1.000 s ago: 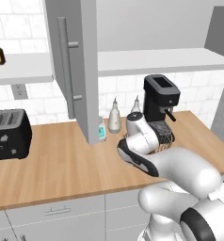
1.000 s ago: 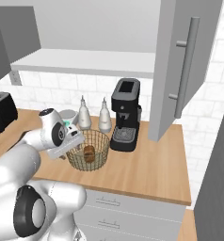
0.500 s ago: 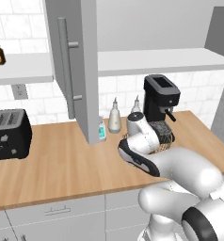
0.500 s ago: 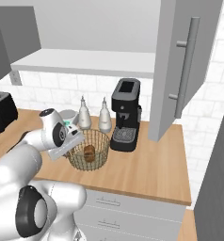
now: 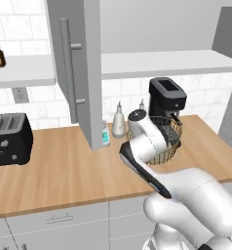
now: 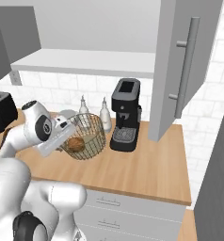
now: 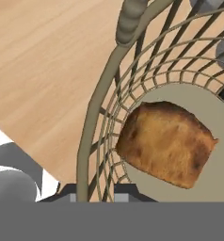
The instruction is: Open the cabinet, pick up the bread from the cabinet and place it in the basket. Then move the basket to the dining counter.
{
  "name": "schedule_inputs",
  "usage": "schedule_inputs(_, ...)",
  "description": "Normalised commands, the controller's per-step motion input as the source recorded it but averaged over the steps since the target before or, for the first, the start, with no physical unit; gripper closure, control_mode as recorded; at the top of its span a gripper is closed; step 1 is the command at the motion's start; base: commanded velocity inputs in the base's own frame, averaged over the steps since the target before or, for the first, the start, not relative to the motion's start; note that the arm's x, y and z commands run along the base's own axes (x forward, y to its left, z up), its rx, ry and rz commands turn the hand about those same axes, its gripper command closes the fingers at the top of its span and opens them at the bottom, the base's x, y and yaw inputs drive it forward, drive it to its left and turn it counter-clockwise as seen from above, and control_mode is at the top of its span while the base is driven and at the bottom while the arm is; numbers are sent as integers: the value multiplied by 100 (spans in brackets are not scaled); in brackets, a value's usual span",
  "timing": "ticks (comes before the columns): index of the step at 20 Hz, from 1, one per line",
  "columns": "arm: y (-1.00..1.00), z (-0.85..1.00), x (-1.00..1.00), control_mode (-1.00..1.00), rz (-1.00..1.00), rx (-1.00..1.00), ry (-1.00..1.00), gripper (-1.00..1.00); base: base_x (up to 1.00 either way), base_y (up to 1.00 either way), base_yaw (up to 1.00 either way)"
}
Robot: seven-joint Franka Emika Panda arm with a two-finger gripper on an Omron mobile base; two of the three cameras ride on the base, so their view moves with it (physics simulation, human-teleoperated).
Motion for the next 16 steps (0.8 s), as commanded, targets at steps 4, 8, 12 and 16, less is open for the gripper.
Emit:
schedule_inputs(4,1,96,-77,-100,0,3,0,100,0,0,0)
schedule_inputs(8,0,98,-87,-100,0,16,0,100,0,0,0)
schedule_inputs(12,0,87,-70,-100,0,20,0,100,0,0,0)
schedule_inputs(16,0,54,-31,-100,0,6,-2,100,0,0,0)
